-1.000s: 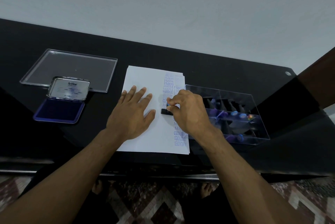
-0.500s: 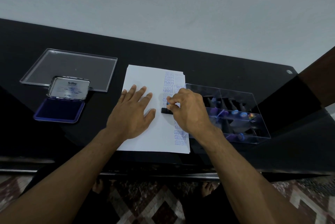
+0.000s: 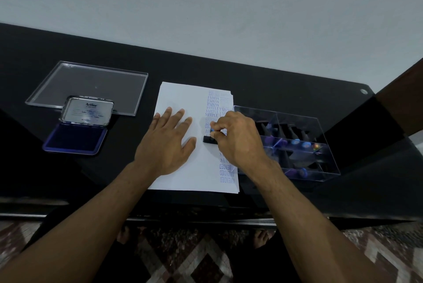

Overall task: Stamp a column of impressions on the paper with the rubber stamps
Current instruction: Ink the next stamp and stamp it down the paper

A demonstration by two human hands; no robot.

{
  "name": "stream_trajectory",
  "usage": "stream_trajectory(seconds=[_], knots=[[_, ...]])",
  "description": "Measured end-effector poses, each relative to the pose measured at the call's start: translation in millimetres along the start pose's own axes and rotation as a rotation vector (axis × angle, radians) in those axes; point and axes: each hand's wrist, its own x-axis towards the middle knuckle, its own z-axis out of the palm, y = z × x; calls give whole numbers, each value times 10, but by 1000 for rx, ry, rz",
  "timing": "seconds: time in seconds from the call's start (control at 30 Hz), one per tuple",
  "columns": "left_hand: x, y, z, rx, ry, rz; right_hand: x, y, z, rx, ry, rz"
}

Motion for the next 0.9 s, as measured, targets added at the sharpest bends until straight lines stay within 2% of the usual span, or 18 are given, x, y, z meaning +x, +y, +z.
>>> stream_trajectory(seconds=[0.23,0.4,0.47,0.63,0.9], knots=[[-4,10,-24,-5,-4,-4,-22,-22,-54,38,11,68],[-8,-1,-28,-20,-1,6,-88,34,-175,454,267,275],[-9,-4,-27,-15,-5,8,-110,66,-194,571,322,364],[-13,-5,-27,-20,-4,8,-169,96,-165,730,330,497],[-13,-8,-18,-16,-8,5,-165,104,-177,751,332,532]])
